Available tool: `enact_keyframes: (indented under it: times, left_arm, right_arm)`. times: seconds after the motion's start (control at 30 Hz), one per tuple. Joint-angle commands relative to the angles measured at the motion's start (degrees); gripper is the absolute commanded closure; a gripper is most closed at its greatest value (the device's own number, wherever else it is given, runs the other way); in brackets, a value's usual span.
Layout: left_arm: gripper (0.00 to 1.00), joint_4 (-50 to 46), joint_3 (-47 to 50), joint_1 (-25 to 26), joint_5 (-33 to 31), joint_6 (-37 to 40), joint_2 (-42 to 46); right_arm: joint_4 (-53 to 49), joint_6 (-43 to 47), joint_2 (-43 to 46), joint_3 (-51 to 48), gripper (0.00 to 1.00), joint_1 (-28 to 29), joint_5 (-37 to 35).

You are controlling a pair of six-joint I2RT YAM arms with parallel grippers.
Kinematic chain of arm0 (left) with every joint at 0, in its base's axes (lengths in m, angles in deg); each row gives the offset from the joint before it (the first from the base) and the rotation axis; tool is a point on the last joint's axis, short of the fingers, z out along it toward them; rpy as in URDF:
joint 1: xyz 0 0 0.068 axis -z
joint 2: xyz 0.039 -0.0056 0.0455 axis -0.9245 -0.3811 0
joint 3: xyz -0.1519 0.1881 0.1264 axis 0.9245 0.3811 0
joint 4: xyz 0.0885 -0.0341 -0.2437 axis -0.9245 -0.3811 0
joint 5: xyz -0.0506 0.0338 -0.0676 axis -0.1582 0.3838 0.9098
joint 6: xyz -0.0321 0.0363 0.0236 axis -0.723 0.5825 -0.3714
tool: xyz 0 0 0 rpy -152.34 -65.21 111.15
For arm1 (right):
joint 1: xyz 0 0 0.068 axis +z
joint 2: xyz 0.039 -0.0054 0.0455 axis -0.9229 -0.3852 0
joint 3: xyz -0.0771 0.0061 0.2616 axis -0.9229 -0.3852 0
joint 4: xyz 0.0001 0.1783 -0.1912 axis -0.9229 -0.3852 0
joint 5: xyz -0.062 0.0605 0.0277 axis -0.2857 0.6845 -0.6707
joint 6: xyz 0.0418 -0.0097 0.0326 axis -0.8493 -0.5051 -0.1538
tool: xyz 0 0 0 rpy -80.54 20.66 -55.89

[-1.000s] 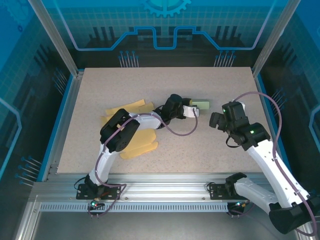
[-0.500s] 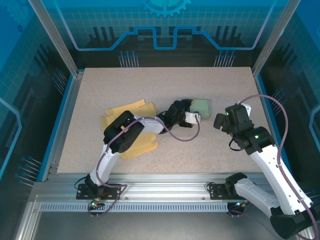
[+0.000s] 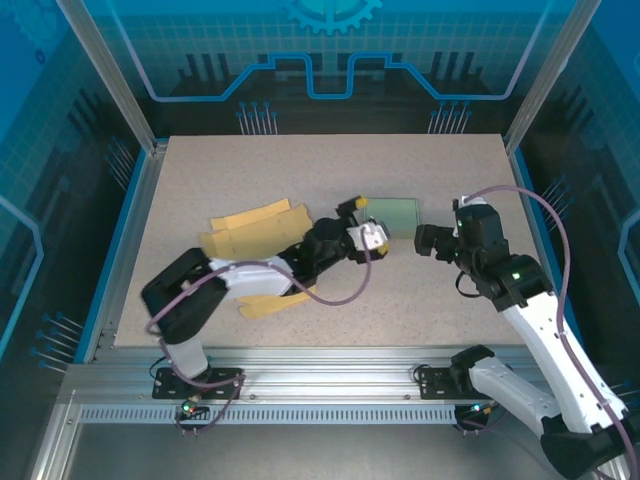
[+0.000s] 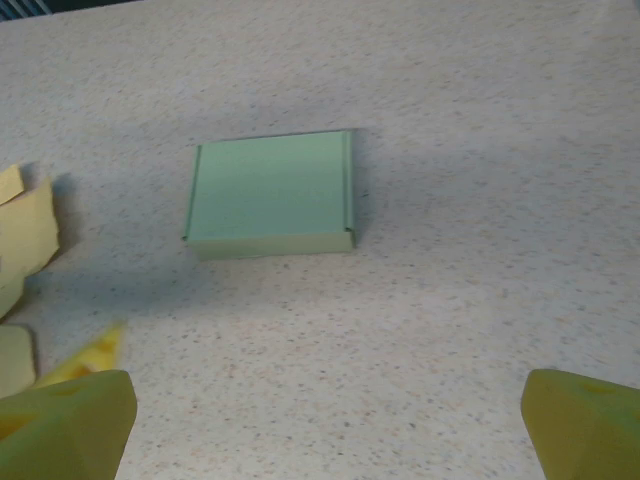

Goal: Fold the paper box

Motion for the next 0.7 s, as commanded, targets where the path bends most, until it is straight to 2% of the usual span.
enact_keyframes:
  times: [0.0,0.1,0.2,0.3,0.37,0.53,0.67]
  left_arm:
    - [0.01,8.96,6.48,-0.37,-13.75,-15.20,7.66]
    - [0.01,4.93,10.14,-0.75,-24.43,-20.55,13.85]
    - [0.01,-9.95,11.31,-3.14,-27.18,-31.94,21.21]
    - [0.01,-29.98,10.86,-10.71,-23.50,-50.82,28.27]
    - [0.01,-40.68,11.39,-16.46,-20.71,-59.16,31.95]
    - [0.01,-54.14,15.74,-26.70,-19.91,-67.78,40.10]
    - [0.01,-55.38,20.84,-40.72,-6.92,-71.48,43.28]
  right_arm:
    - [4.89,2.88,-3.39,2.44,0.00,0.97,6.02]
    - [8.37,3.96,-7.57,3.87,0.00,2.60,9.54]
    - [10.78,4.39,-13.02,6.17,0.00,4.42,12.63]
    - [11.51,4.65,-19.21,9.49,0.00,5.99,14.61]
    - [11.83,4.74,-22.93,11.19,0.00,6.51,16.41]
    - [11.04,3.65,-30.15,13.80,0.01,7.23,19.54]
    - [11.72,2.34,-33.80,14.00,0.01,7.56,21.31]
